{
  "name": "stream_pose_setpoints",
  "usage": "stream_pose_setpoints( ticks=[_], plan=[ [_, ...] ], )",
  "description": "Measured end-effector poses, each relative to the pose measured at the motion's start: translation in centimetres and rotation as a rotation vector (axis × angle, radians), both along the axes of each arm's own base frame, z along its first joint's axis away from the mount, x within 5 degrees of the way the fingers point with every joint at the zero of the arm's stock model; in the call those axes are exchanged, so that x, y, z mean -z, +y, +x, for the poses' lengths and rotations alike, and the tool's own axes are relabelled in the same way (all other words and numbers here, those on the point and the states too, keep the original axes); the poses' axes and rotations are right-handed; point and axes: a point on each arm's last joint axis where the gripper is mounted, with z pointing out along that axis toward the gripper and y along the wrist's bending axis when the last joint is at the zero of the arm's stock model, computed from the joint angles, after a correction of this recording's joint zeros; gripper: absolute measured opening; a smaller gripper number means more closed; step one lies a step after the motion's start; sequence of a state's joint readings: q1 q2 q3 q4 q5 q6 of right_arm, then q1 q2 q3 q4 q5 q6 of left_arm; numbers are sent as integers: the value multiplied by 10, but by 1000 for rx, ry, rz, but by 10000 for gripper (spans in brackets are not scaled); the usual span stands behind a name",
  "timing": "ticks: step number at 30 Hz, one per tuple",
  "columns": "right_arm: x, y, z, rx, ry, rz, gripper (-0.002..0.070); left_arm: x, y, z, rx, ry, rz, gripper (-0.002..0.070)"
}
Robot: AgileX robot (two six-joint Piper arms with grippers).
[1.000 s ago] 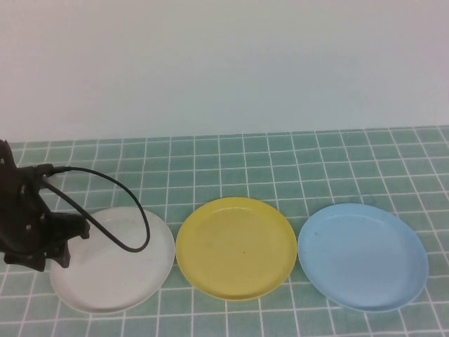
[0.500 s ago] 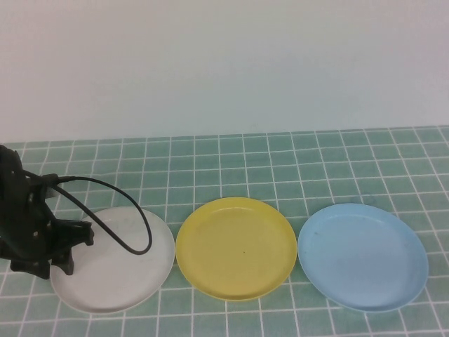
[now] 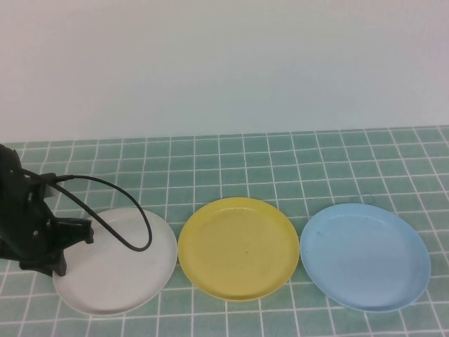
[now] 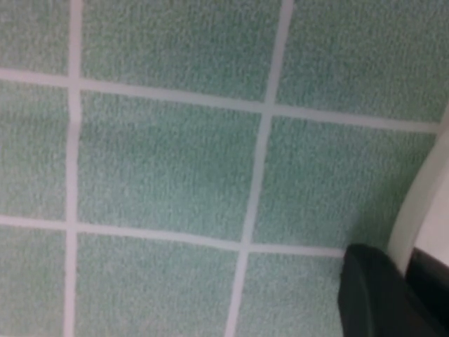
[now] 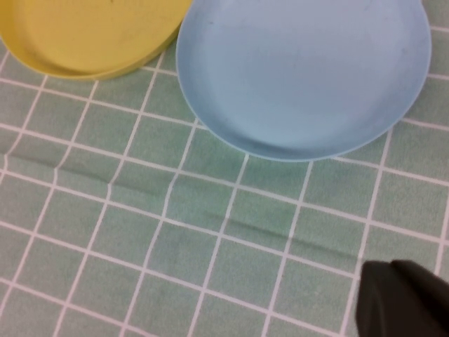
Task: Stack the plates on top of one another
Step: Pick up the white plate, then place the white plate on the yellow plate
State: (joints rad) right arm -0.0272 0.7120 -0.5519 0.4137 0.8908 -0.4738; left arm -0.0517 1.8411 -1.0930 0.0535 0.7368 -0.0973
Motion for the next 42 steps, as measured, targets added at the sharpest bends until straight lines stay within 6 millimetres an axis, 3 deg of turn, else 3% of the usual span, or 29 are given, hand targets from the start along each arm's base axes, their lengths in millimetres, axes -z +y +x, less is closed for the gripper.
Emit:
stream_pose_setpoints(
  ticks=[9,19,23,29,35,38,42],
  plan=[
    [0,0,0,-1,2,2,-2,-26,3,-2,25,-68,36,0],
    [0,0,0,-1,2,2,-2,-116,3,0,21,-289,21,-1],
    [0,0,0,-1,2,4,-2,-135,-10,-4,50,-331,-118,-1],
    [0,1,0,0,2,14,-2,-128,-65,-4,245,-331,-268,0],
    [-3,3,2,17,-28,51,-2,-101,-126,2,403,-363,-260,0],
    [-4,4,3,21,-32,75,-2,-83,-142,6,461,-349,-220,0],
    [-4,4,3,21,-32,77,-2,-64,-146,12,463,-324,-209,0]
  ],
)
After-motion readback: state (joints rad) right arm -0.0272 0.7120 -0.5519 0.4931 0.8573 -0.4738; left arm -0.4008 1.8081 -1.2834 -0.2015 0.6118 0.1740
